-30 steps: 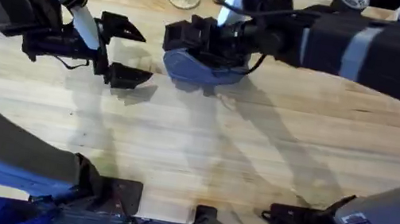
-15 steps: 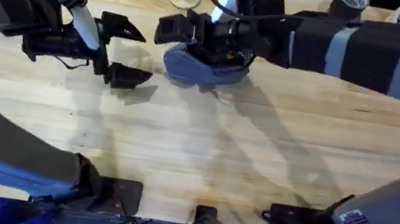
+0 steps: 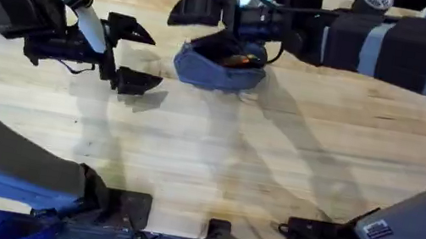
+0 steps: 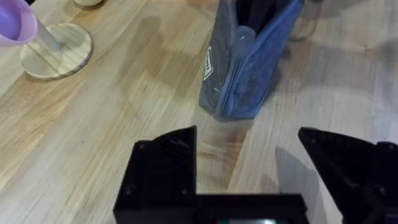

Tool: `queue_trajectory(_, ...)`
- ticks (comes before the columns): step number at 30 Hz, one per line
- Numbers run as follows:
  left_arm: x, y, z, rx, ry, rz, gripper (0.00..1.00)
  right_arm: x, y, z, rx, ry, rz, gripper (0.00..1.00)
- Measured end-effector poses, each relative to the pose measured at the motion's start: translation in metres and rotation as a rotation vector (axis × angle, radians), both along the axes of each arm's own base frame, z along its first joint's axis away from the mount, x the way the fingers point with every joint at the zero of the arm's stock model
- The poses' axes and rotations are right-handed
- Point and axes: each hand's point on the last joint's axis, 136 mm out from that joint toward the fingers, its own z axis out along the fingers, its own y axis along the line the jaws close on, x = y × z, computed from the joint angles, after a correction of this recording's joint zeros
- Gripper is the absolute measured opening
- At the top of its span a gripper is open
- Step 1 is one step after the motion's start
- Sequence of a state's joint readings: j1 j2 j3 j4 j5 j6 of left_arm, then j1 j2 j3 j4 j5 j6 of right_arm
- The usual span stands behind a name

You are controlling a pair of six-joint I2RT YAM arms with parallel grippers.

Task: Unzip the bag, pick up the pens from the table one at a time and place them inside, then zip the bag closed.

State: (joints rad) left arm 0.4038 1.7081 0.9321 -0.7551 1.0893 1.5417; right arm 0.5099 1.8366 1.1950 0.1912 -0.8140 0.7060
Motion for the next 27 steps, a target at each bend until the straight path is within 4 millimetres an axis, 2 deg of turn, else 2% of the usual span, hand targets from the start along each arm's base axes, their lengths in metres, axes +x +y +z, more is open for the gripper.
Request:
queue_trajectory(11, 0.000, 0.000, 0.000, 0.000, 0.000, 0.000, 0.993, -0.008, 0.002, 0.014, 0.052, -0.014, 0.059, 0.996)
queue_trajectory(22, 0.000, 0.000, 0.000, 0.000, 0.000, 0.000, 0.993, -0.017, -0.007, 0.067, 0.062, -0.234, 0.067, 0.996)
queue_trajectory(24, 0.000, 0.000, 0.000, -0.001, 0.000, 0.000, 0.993, -0.020, -0.013, 0.067, 0.013, -0.258, 0.052, 0.995)
queue_trajectory(27, 0.000, 0.000, 0.000, 0.000, 0.000, 0.000, 0.993, -0.028, -0.023, 0.052, -0.119, -0.266, 0.040, 0.995)
